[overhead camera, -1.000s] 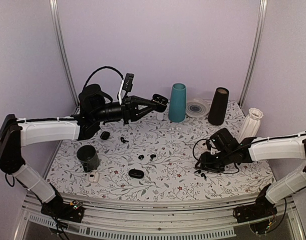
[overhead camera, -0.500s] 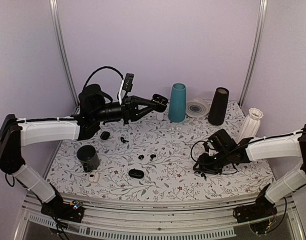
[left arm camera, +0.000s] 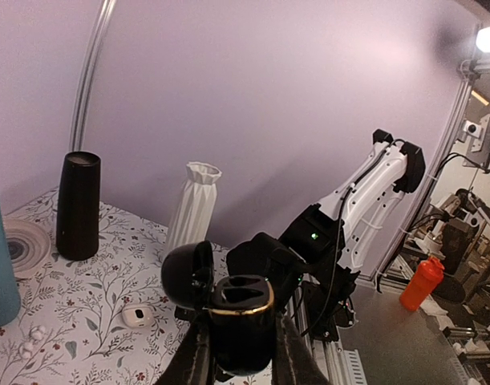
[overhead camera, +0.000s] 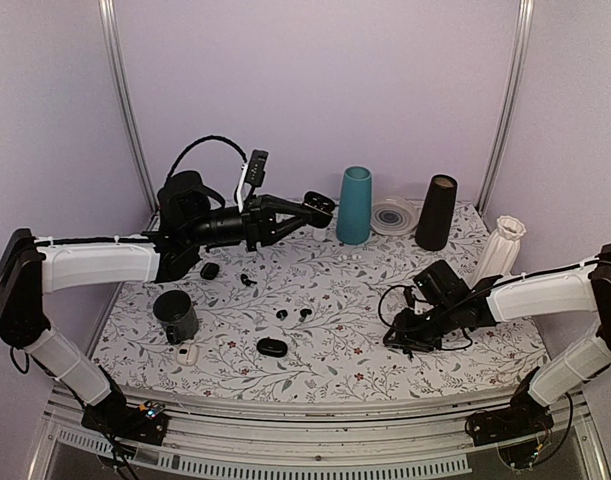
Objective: Insert the wireless bluetooth earbuds into the charging case
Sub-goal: Adjust the left earbud at the center of the board.
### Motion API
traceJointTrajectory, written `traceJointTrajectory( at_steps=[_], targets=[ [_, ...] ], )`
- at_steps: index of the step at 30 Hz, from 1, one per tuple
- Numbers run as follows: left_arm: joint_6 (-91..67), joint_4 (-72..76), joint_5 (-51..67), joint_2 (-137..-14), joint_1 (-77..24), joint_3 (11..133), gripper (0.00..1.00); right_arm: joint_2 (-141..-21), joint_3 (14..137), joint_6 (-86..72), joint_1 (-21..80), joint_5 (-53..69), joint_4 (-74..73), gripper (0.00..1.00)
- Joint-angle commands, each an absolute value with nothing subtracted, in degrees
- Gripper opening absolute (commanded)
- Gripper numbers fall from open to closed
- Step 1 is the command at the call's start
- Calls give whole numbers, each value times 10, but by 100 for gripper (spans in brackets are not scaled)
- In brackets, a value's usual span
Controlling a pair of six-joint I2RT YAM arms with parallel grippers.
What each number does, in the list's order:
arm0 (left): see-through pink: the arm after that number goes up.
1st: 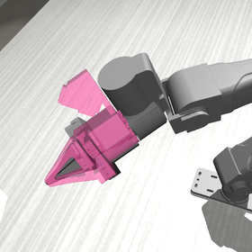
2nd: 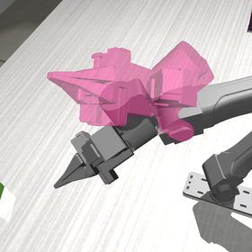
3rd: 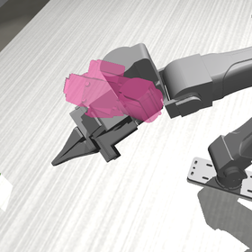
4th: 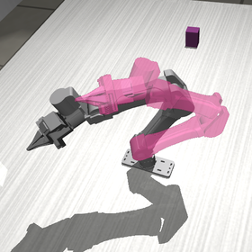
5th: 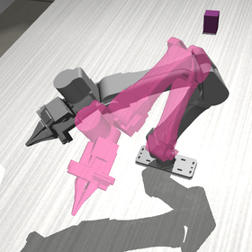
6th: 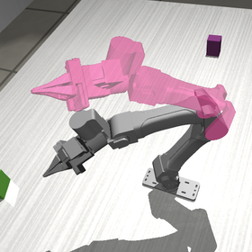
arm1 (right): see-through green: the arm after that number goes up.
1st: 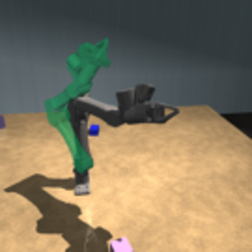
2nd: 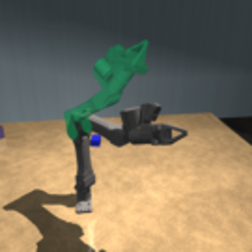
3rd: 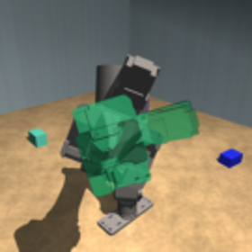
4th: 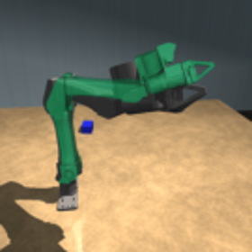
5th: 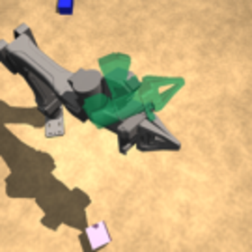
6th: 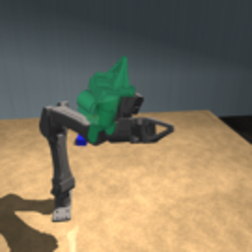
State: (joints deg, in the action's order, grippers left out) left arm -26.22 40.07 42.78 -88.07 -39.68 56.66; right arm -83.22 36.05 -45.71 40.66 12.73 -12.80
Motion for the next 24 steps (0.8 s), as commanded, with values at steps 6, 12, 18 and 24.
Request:
traceJointTrajectory(
  at_steps=[6,12,18,24],
  targets=[
    [-262,421,424,-864,-388,560,0,-860,386,-463,418,139,-109,45],
    [-262,423,425,-861,-388,557,0,-893,421,-451,420,144,-104,45],
    [-260,421,423,-856,-384,552,0,-930,465,-433,425,150,-104,44],
    [-259,420,419,-849,-382,544,0,-927,477,-424,428,130,-132,44]
  ],
)
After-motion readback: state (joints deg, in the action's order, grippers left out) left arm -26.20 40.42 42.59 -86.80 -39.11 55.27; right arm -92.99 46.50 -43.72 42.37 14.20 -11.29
